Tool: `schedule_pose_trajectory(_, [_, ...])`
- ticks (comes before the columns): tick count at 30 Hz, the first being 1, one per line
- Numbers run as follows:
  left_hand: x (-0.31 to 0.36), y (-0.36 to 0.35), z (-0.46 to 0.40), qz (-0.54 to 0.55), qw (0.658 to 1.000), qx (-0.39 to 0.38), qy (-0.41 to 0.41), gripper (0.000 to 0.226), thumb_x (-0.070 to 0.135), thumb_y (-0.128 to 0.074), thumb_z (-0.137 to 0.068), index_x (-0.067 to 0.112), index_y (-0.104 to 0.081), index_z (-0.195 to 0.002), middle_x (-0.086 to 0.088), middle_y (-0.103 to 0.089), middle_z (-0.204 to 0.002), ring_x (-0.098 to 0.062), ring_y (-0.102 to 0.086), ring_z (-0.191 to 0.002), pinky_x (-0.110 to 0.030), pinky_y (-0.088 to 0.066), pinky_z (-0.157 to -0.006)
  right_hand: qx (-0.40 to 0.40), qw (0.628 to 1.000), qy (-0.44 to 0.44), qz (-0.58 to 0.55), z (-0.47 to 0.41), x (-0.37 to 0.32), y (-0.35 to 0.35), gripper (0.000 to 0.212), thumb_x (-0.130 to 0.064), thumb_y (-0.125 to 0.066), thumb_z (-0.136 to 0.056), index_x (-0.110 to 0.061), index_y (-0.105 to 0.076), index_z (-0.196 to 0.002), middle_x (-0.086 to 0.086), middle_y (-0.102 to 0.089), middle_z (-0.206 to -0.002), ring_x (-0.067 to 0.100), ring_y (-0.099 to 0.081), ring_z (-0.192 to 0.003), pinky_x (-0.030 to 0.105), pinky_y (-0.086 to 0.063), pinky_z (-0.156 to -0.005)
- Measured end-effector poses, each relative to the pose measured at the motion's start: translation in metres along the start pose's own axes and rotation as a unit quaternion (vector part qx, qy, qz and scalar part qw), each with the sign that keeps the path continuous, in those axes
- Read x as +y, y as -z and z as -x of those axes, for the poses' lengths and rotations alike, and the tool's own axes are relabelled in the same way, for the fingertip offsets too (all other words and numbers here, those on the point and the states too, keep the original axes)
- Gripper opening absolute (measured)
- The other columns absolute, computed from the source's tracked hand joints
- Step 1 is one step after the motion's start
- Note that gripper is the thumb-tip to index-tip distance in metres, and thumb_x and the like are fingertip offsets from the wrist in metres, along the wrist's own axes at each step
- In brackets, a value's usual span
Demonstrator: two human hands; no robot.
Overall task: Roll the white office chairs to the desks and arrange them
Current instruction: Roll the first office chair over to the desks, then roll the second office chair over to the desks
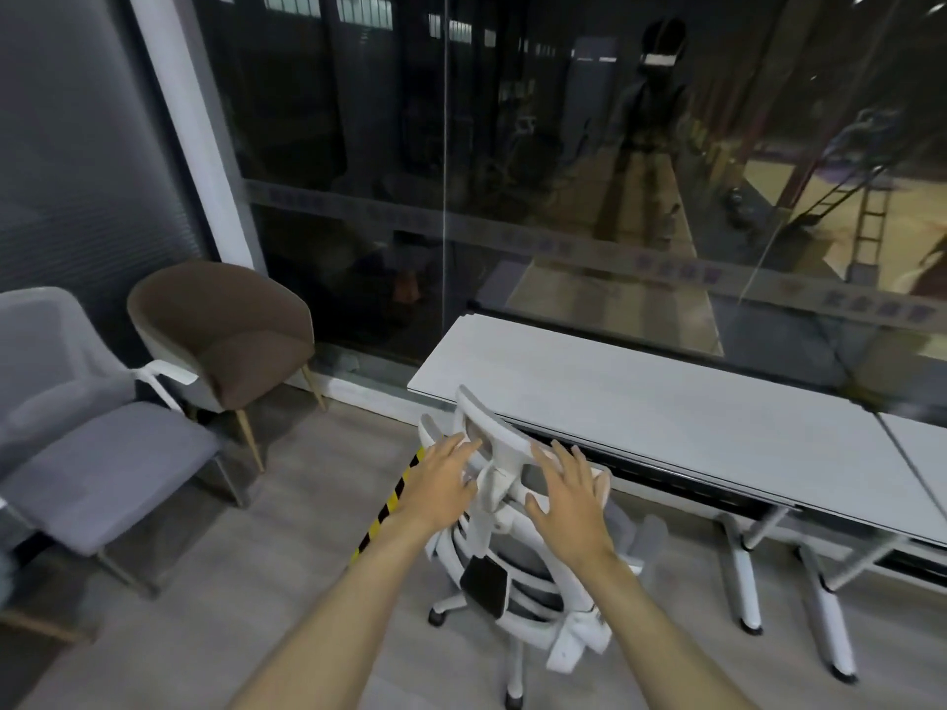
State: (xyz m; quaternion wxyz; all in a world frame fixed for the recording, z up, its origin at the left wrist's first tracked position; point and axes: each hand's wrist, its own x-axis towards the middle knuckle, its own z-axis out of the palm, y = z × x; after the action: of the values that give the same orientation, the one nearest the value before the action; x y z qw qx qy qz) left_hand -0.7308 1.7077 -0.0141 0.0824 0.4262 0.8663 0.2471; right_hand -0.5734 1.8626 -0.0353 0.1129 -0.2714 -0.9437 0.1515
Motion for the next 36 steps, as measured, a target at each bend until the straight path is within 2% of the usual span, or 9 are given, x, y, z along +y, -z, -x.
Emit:
schedule_pose_trajectory(4, [-0.018,0.006,0.000,-0.004,1.000,-0.007,0.007,0.052,0.027,-0.054,-0.101,0.025,-0.041,-0.152,0.001,-0.036,-0.158,-0.023,-0.031,-0.145,-0.038,-0.036,-0.113,-0.017,1.000,-0.002,-0.021,-0.021,-0.007,-0.006,0.057,-0.036,-0.058,-0.099,-0.027,-0.040,-0.152,0.004,-0.011,-0.170,0.031,0.005,-0.157,0.060,-0.013,-0.124])
schedule_pose_trajectory(7, [-0.028,0.009,0.009,-0.012,1.000,-0.011,0.011,0.050,0.024,-0.055,-0.099,0.025,-0.045,-0.148,0.004,-0.042,-0.152,-0.022,-0.038,-0.139,-0.037,-0.042,-0.102,-0.014,1.000,0.019,-0.021,-0.025,-0.012,-0.005,0.058,-0.028,-0.064,-0.096,-0.023,-0.045,-0.150,0.005,-0.015,-0.168,0.033,-0.003,-0.157,0.058,-0.021,-0.122])
schedule_pose_trajectory(11, [-0.031,0.012,0.033,-0.020,0.999,-0.002,0.044,0.042,0.023,-0.055,-0.098,0.026,-0.052,-0.140,0.006,-0.050,-0.141,-0.021,-0.043,-0.132,-0.038,-0.045,-0.094,-0.045,0.997,0.062,-0.005,-0.018,-0.029,0.001,0.051,-0.027,-0.062,-0.096,-0.023,-0.050,-0.146,0.005,-0.033,-0.159,0.032,-0.036,-0.145,0.045,-0.037,-0.117])
schedule_pose_trajectory(15, [-0.021,0.018,0.076,-0.056,0.995,0.015,0.079,0.042,0.022,-0.053,-0.097,0.029,-0.050,-0.138,0.004,-0.054,-0.134,-0.025,-0.050,-0.125,-0.043,-0.049,-0.091,-0.083,0.991,0.101,0.009,0.008,-0.049,0.011,0.042,-0.033,-0.053,-0.100,-0.024,-0.054,-0.140,0.001,-0.054,-0.141,0.027,-0.056,-0.124,0.044,-0.050,-0.096])
schedule_pose_trajectory(18, [-0.006,0.020,0.121,-0.102,0.987,0.033,0.119,0.044,0.019,-0.052,-0.097,0.027,-0.047,-0.139,0.002,-0.055,-0.134,-0.025,-0.051,-0.124,-0.044,-0.049,-0.091,-0.085,0.983,0.157,0.039,0.037,-0.058,0.021,0.039,-0.033,-0.050,-0.100,-0.025,-0.056,-0.137,0.000,-0.061,-0.131,0.026,-0.062,-0.112,0.040,-0.051,-0.085])
schedule_pose_trajectory(23, [0.021,0.017,0.219,-0.174,0.966,0.052,0.184,0.032,0.019,-0.052,-0.096,0.016,-0.050,-0.128,-0.004,-0.054,-0.126,-0.029,-0.050,-0.121,-0.042,-0.048,-0.089,-0.090,0.962,0.255,0.030,0.099,-0.076,0.026,0.027,-0.029,-0.048,-0.102,-0.018,-0.063,-0.122,0.000,-0.066,-0.119,0.026,-0.064,-0.106,0.041,-0.055,-0.082])
schedule_pose_trajectory(28, [0.038,0.020,0.336,-0.173,0.943,0.066,0.275,0.043,0.021,-0.048,-0.100,0.023,-0.048,-0.143,-0.003,-0.050,-0.145,-0.027,-0.043,-0.136,-0.046,-0.042,-0.103,-0.101,0.928,0.357,0.022,0.176,-0.108,0.023,0.029,-0.035,-0.051,-0.103,-0.024,-0.062,-0.127,-0.004,-0.066,-0.114,0.019,-0.066,-0.097,0.037,-0.056,-0.073])
schedule_pose_trajectory(30, [0.041,0.024,0.385,-0.167,0.932,0.079,0.311,0.042,0.022,-0.047,-0.100,0.025,-0.049,-0.143,-0.001,-0.050,-0.146,-0.026,-0.044,-0.135,-0.046,-0.043,-0.102,-0.116,0.916,0.383,0.011,0.208,-0.127,0.020,0.028,-0.034,-0.049,-0.103,-0.024,-0.063,-0.126,-0.004,-0.065,-0.112,0.020,-0.066,-0.095,0.037,-0.055,-0.073])
schedule_pose_trajectory(36, [0.045,0.031,0.553,-0.164,0.884,0.132,0.417,0.038,0.025,-0.046,-0.100,0.025,-0.055,-0.136,-0.001,-0.056,-0.140,-0.024,-0.052,-0.127,-0.040,-0.048,-0.094,-0.163,0.861,0.481,-0.008,0.315,-0.213,0.006,0.032,-0.036,-0.046,-0.104,-0.025,-0.062,-0.129,-0.005,-0.066,-0.125,0.022,-0.065,-0.110,0.038,-0.052,-0.085])
